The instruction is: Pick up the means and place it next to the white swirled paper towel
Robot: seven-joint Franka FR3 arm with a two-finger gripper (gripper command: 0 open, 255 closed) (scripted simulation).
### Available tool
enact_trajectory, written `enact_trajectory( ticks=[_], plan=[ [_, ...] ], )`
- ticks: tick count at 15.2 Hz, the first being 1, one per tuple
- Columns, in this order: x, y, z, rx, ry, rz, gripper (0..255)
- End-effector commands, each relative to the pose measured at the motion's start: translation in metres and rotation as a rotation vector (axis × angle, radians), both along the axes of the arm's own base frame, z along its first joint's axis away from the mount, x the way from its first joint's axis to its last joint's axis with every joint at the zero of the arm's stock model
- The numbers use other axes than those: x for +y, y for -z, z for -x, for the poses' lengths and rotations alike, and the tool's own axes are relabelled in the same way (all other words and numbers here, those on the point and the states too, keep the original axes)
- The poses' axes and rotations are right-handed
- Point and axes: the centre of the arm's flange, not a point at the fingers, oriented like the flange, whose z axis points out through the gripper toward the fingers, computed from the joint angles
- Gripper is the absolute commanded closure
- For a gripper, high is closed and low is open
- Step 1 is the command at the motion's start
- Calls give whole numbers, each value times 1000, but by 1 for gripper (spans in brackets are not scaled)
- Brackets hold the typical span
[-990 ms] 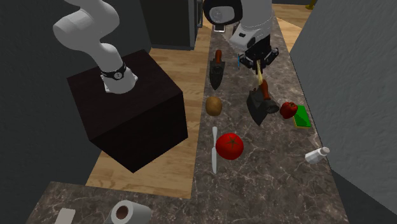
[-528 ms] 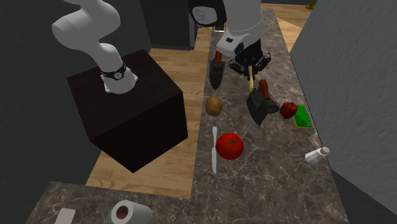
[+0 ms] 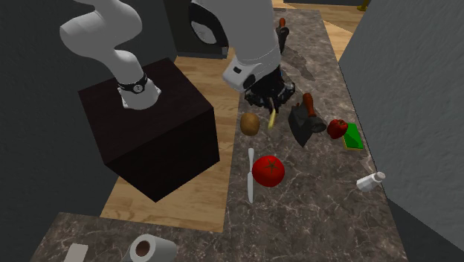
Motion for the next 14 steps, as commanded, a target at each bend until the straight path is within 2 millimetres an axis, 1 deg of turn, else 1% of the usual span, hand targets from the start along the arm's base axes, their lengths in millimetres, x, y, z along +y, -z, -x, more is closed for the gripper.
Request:
enact_trajectory(
  ticks=[1, 14],
  plan=[
    [-27, -2, -7, -1, -2, -1, 255],
    [-195, -2, -42, -1, -2, -1, 255]
  ],
)
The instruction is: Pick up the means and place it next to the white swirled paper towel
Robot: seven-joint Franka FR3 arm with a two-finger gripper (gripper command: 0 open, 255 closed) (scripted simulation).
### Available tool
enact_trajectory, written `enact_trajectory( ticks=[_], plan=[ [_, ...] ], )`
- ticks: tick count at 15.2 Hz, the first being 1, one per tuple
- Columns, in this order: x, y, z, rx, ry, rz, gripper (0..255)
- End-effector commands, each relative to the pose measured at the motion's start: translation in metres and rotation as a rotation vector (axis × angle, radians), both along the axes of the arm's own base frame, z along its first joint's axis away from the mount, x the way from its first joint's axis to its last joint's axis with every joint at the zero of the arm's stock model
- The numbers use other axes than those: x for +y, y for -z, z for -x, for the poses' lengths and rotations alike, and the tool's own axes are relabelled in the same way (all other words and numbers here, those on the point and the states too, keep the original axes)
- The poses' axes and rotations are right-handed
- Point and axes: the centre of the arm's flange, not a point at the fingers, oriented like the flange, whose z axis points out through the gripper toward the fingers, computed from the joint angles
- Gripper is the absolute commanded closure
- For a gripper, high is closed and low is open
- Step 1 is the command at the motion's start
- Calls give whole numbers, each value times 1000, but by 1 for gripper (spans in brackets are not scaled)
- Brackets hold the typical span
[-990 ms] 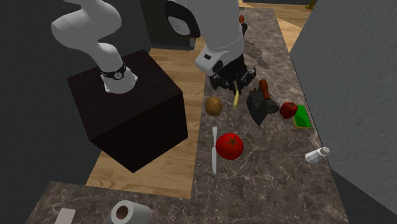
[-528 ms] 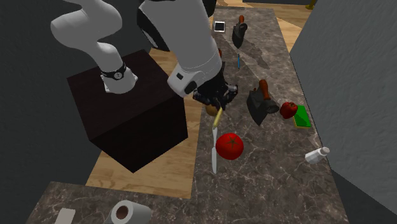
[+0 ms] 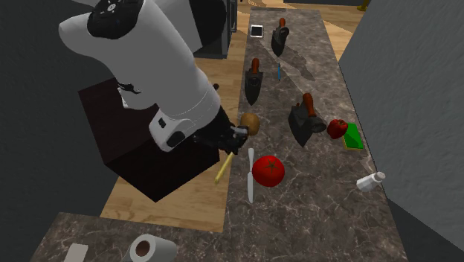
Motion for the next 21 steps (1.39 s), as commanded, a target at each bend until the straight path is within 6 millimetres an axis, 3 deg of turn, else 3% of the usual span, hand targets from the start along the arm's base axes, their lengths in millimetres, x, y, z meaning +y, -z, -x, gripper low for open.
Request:
enact_trajectory(
  ticks=[1, 21],
  plan=[
    [-27, 0, -6, 0, -1, 0, 255],
    [-286, -1, -59, 0, -1, 0, 255]
  ],
)
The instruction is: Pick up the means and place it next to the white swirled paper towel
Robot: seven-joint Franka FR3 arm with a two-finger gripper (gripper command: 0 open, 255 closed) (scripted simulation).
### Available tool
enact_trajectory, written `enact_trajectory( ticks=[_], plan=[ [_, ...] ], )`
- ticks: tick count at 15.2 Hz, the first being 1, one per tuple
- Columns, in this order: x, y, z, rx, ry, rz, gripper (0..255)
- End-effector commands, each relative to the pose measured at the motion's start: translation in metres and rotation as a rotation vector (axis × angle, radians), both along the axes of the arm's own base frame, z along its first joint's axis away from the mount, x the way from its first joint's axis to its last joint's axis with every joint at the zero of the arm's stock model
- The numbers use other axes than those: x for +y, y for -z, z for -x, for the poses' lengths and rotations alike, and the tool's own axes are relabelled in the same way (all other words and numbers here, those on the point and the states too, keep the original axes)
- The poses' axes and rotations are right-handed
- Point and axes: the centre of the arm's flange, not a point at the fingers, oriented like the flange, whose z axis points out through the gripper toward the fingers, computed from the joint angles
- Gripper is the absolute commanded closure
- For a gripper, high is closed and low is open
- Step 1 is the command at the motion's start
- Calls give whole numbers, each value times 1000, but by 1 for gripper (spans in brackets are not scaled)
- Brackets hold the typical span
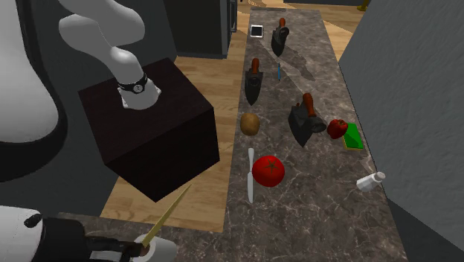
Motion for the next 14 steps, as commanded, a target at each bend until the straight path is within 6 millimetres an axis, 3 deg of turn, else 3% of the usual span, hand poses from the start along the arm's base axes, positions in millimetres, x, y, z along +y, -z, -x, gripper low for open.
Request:
enact_trajectory(
  ticks=[1, 11, 14],
  plan=[
    [-25, -1, -3, 0, -1, 0, 255],
    [-152, -1, -29, 0, -1, 0, 255],
    [-152, 15, -29, 0, -1, 0, 255]
  ],
)
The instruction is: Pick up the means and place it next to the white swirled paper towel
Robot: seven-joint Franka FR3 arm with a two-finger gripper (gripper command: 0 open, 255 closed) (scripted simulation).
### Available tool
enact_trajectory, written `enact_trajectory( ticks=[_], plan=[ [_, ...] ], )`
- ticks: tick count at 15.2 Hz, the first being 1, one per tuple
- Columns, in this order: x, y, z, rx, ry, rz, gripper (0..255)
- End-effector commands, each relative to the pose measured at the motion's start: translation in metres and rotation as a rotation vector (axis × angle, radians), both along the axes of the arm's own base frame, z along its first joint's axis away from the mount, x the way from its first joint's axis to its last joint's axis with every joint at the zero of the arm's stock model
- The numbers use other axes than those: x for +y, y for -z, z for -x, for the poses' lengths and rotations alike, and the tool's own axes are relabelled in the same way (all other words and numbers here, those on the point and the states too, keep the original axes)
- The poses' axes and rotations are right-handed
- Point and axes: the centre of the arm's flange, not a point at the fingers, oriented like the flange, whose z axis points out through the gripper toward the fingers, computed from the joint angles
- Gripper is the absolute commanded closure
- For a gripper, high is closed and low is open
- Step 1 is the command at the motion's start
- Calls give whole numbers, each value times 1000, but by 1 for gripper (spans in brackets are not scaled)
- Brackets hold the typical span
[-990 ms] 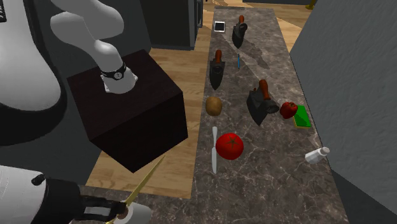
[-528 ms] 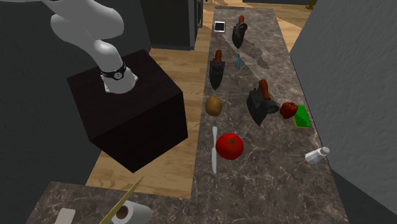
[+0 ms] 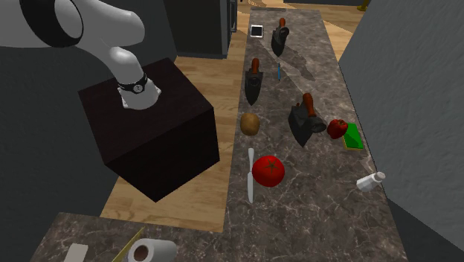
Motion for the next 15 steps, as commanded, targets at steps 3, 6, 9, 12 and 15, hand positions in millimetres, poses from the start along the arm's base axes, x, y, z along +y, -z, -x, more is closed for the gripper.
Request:
enact_trajectory(
  ticks=[3, 6, 9, 12, 15],
  plan=[
    [-1, 21, -1, 0, 0, 0, 255],
    [-1, 37, -1, 0, 0, 0, 255],
    [-1, 53, -1, 0, 0, 0, 255],
    [-1, 68, -1, 0, 0, 0, 255],
    [-1, 84, -1, 0, 0, 0, 255]
  ],
)
